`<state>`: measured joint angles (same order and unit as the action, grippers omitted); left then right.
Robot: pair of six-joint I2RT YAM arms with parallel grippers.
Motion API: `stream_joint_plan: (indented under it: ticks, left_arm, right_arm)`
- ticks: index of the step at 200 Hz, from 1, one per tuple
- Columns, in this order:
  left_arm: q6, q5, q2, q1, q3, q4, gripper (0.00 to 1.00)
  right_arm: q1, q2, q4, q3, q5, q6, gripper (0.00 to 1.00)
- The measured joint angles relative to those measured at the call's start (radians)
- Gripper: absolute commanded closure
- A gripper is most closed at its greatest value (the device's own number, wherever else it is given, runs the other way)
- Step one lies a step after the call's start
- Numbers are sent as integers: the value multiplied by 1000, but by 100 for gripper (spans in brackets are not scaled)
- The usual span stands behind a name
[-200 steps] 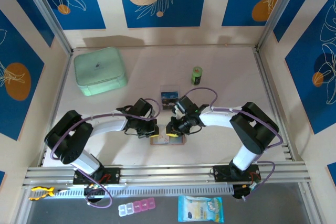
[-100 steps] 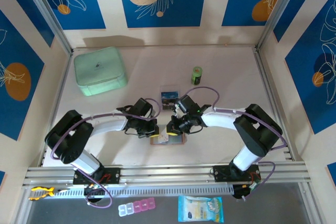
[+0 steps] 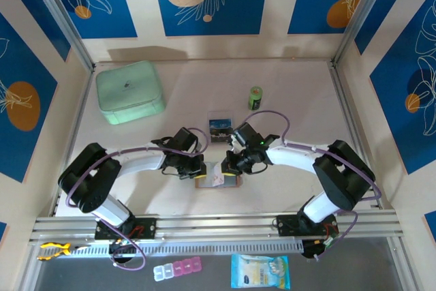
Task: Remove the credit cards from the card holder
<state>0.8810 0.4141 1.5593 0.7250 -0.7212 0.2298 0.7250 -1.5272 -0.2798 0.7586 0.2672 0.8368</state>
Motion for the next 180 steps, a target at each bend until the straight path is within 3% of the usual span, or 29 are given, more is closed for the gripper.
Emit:
stream_joint_plan:
  ticks: [75, 102, 150, 180]
  left_arm:
    - [0, 0, -2, 0, -1, 3, 100]
    - [1, -3, -8, 0, -2, 13, 95]
    - [3, -12, -43, 0, -2, 26, 93]
    - [3, -24, -68, -1, -2, 29, 93]
  right_arm:
    - [0, 11, -132, 64, -58, -60, 95]
    - [-8, 18, -186, 98, -65, -124, 97]
    - [-26, 20, -320, 223, -109, -388, 100]
    - [-47, 10, -398, 296, -161, -650, 100]
